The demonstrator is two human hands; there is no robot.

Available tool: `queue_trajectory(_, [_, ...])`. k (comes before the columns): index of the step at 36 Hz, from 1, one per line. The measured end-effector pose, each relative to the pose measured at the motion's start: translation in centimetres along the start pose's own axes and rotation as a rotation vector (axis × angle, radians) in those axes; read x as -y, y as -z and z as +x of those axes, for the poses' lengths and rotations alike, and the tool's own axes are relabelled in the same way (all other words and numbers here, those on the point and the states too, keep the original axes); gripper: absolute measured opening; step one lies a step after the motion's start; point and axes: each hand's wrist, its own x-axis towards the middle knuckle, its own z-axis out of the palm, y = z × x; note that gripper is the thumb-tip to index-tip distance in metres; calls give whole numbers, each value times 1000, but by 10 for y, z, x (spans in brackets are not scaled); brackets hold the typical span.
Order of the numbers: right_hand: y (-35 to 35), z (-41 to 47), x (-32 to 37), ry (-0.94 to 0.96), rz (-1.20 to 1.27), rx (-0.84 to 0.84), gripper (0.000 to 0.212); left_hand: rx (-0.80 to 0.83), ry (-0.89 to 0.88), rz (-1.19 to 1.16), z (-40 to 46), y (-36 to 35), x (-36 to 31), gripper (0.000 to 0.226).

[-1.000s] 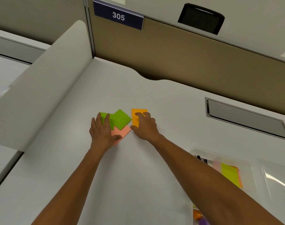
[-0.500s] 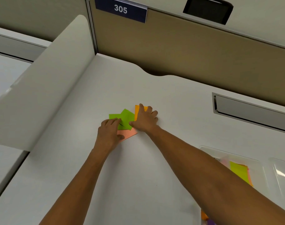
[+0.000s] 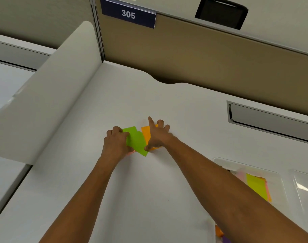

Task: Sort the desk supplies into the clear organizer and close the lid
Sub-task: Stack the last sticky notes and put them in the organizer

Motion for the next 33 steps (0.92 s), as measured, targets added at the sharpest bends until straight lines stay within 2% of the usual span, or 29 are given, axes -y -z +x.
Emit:
queue_trajectory(5, [-3,-8,-7,25,18,-21,117,41,-9,-27,1,3,-1,67])
queue_trajectory(9, [-6,-12,-13,-9,59,-80,102,9,-16,-16,-1,0,2,61])
queue_trajectory(15, [-15,-17,-14,-5,71,-103,102,8,63,-15,-4,-3,0,86])
queue_trajectory(20, [-21,-25,-13,141,82,-138,80,75,129,14,-5,-3,-1,86])
queue_trajectory(26, [-25,-33,-17,208,54,-126,89,131,177,6,-6,-2,-2,88])
queue_trajectory(33, [-30,-42,-16,135,67,-104,76,116,187,-131,-10,-4,-3,78])
